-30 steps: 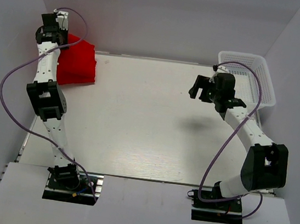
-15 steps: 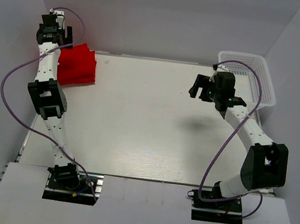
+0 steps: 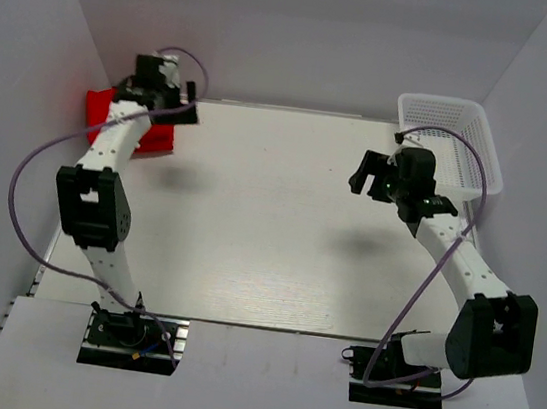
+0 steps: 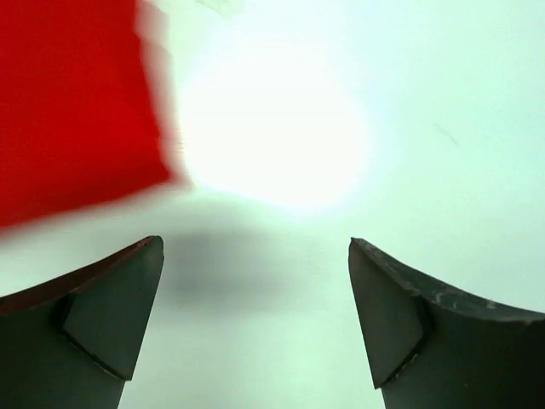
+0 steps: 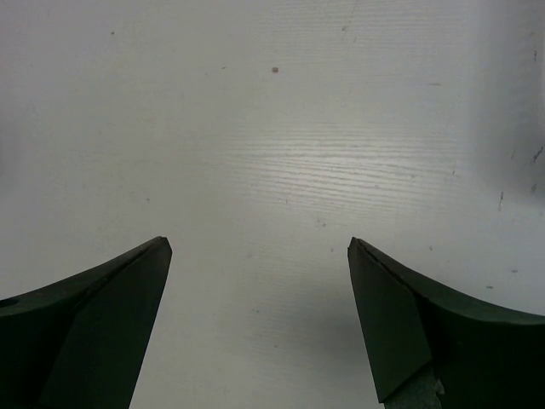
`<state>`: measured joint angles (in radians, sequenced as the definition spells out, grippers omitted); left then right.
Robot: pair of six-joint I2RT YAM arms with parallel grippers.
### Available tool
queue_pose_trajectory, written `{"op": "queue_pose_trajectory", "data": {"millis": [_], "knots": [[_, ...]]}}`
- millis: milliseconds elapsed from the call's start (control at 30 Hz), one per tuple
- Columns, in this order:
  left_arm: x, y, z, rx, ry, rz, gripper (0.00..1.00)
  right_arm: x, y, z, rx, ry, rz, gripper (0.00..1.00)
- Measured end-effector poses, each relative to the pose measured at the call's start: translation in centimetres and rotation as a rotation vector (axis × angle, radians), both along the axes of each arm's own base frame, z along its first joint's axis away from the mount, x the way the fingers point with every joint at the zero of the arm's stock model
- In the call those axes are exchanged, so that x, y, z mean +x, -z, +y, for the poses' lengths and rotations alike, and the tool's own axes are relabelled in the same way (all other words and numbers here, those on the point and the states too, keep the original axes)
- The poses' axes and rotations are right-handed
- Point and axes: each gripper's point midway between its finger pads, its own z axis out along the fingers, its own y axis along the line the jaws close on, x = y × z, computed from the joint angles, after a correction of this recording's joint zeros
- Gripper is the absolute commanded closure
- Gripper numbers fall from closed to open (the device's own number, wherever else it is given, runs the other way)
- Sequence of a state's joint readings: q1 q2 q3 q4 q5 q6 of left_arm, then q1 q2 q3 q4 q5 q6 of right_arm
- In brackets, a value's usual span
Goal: Fold and stack the t-shirts
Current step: Put the neatly folded tshirt into the corner of the board with the left arm
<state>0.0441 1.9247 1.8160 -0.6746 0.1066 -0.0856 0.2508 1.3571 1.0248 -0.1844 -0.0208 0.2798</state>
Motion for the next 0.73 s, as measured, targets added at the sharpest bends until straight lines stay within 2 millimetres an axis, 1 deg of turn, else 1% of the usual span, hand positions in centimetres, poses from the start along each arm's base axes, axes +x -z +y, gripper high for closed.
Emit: {"op": "queue_pose_trajectory", "data": {"millis": [100, 133, 200, 233, 300, 333, 400, 467, 500, 567, 667, 733], "knots": [[-4.7, 0.5, -8.3, -0.094, 0.114, 0.012, 0.00, -1.6, 0.6, -0.3, 0.007, 0.006, 0.013, 0.10], [-6.2, 0.4, -10.5, -0.113, 0.147, 0.010, 0.00, -2.0, 1.0, -0.5, 0.007, 0.009, 0.026, 0.10], [-8.5, 0.0, -13.1, -0.131, 0.180, 0.005, 0.00, -3.1, 1.9, -0.7, 0.008, 0.013, 0.053, 0.10], [-9.5, -0.1, -13.6, -0.137, 0.180, 0.000, 0.00, -3.7, 2.5, -0.8, 0.008, 0.016, 0.068, 0.10], [-12.3, 0.1, -14.1, -0.157, 0.167, 0.001, 0.00, -5.0, 3.6, -1.0, 0.010, 0.019, 0.098, 0.10], [-13.6, 0.2, -14.3, -0.169, 0.160, -0.005, 0.00, -5.7, 4.1, -1.2, 0.013, 0.022, 0.110, 0.10], [-17.0, 1.0, -14.3, -0.191, 0.151, 0.001, 0.00, -6.9, 4.9, -1.4, 0.022, 0.028, 0.128, 0.10], [-19.3, 1.3, -14.2, -0.200, 0.141, 0.003, 0.00, -7.8, 5.5, -1.4, 0.041, 0.033, 0.136, 0.10], [-19.9, 1.2, -14.3, -0.201, 0.138, 0.004, 0.00, -8.2, 5.8, -1.3, 0.050, 0.032, 0.142, 0.10], [-20.2, 1.2, -14.5, -0.197, 0.130, 0.008, 0.00, -8.6, 6.2, -1.1, 0.072, 0.029, 0.147, 0.10], [-20.3, 2.0, -14.4, -0.173, 0.103, 0.036, 0.00, -9.0, 6.7, -0.7, 0.095, 0.017, 0.153, 0.10], [-20.5, 2.6, -14.2, -0.157, 0.091, 0.055, 0.00, -9.0, 6.7, -0.6, 0.104, 0.015, 0.153, 0.10]]}}
